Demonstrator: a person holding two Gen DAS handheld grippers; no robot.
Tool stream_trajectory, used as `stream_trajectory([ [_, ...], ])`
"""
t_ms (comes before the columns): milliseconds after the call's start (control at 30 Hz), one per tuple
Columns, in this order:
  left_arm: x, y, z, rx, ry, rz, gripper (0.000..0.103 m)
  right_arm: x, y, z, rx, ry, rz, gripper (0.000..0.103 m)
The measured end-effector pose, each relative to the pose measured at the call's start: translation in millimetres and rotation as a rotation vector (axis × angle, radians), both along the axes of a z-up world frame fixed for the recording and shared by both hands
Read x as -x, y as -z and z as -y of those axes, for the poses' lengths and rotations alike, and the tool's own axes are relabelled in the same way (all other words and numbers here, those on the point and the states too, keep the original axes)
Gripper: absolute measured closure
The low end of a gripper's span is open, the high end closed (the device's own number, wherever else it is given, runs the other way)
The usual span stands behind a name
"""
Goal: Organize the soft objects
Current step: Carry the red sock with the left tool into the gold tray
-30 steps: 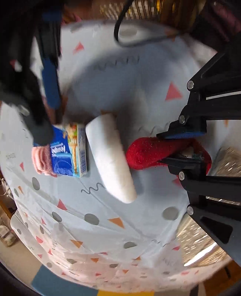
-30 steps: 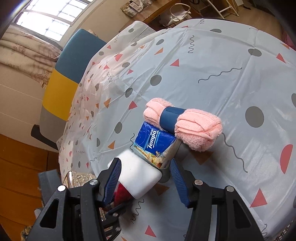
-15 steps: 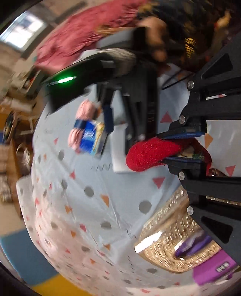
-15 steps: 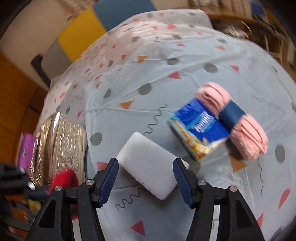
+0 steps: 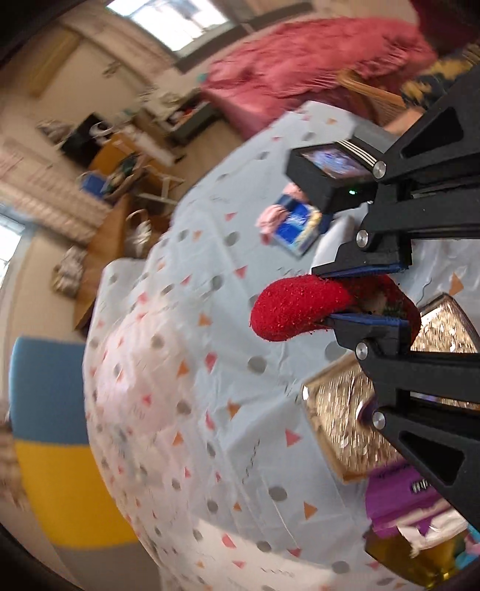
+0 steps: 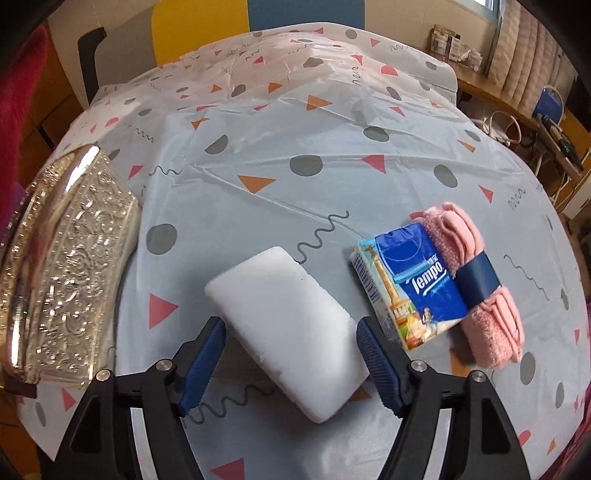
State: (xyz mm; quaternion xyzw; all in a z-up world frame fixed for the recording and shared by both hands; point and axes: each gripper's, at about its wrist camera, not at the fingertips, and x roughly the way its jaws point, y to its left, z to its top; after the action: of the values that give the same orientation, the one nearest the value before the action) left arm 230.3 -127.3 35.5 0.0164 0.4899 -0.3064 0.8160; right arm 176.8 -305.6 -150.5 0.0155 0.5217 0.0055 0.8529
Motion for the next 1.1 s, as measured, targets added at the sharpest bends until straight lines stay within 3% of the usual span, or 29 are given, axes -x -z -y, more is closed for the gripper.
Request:
stream_trajectory([
  [367, -8, -38, -127, 0.075, -0.288, 0.088, 0.086, -4, 1, -1, 0.026, 0.006, 0.004, 0.025],
  [567, 9, -31, -209, 0.089, -0.449, 0.091, 0.086, -6, 3, -4, 0.059, 0.002, 0.004, 0.025],
  [867, 64, 17, -299, 0.092, -0.622, 0.051, 0.086, 0, 0, -7, 0.052, -0.017, 0.012, 0.027],
  [1100, 115, 77, -353, 0.059, -0.754, -0.043, 0.086, 6, -3, -15, 0.055, -0.051, 0.005, 0.028],
])
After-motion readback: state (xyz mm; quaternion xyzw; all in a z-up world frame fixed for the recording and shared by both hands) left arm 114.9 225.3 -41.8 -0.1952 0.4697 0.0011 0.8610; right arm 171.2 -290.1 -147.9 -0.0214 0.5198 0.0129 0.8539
